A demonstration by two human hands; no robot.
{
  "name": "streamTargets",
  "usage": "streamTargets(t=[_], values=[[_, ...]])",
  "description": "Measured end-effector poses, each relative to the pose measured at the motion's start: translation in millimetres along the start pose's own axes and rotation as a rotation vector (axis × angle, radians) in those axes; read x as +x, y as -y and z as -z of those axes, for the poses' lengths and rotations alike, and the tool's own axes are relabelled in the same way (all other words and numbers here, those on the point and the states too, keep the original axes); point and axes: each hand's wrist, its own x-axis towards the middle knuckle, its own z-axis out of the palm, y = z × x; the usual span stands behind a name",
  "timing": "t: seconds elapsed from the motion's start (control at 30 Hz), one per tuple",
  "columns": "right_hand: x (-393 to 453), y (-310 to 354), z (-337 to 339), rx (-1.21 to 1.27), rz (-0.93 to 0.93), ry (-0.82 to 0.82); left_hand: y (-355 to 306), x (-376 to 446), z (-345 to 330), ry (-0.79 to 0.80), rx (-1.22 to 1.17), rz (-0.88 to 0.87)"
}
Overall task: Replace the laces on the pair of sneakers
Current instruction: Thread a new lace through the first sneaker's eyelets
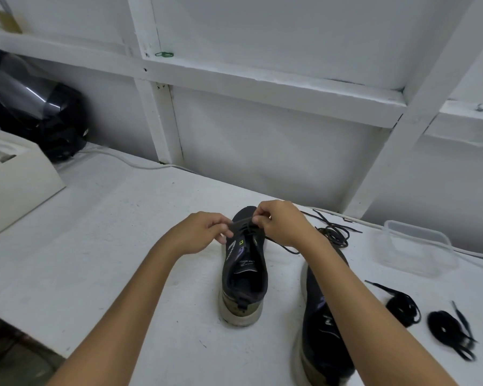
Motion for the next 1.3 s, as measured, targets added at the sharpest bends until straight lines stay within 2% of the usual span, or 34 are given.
streamTargets(t=[0.13, 0.23, 0.3, 0.37, 0.47, 0.53, 0.73, 1.0, 1.13, 1.3], values=[[1.0, 2.6, -8.3, -0.051, -0.008, -0.025, 8.8, -2.9, -4.3, -0.023, 0.102, 0.035], [-0.5, 1.2, -17.8, -0.062, -0.005, -0.089, 12.4, -2.8, -10.5, -0.136, 0.25, -0.008], [-3.5, -1.9, -23.0, -0.009, -0.015, -0.174, 15.0, -2.2, -16.9, -0.246, 0.133, -0.01], [-7.0, -3.8, -25.0, 0.05, -0.053, -0.237, 17.4, -1.7, -25.3, -0.304, -0.113, 0.035], [-9.6, -5.9, -24.2, 0.106, -0.091, -0.119, 18.7, -3.7, -39.2, -0.315, -0.434, 0.096], [-11.4, -5.0, -22.7, 0.141, -0.117, 0.013, 20.8, -5.2, -45.9, -0.313, -0.487, 0.102], [-11.8, 3.7, -24.0, 0.202, -0.162, 0.138, 25.8, -3.2, -59.4, -0.347, -0.331, 0.051], [-9.1, 6.1, -29.5, 0.238, -0.22, 0.153, 25.5, -1.5, -67.9, -0.413, -0.248, -0.006], [-6.7, 3.2, -28.0, 0.253, -0.221, 0.215, 27.1, -1.4, -67.5, -0.439, -0.221, -0.01], [-6.7, -8.3, -27.7, 0.358, -0.244, 0.241, 28.8, -0.3, -69.0, -0.43, -0.215, 0.001]])
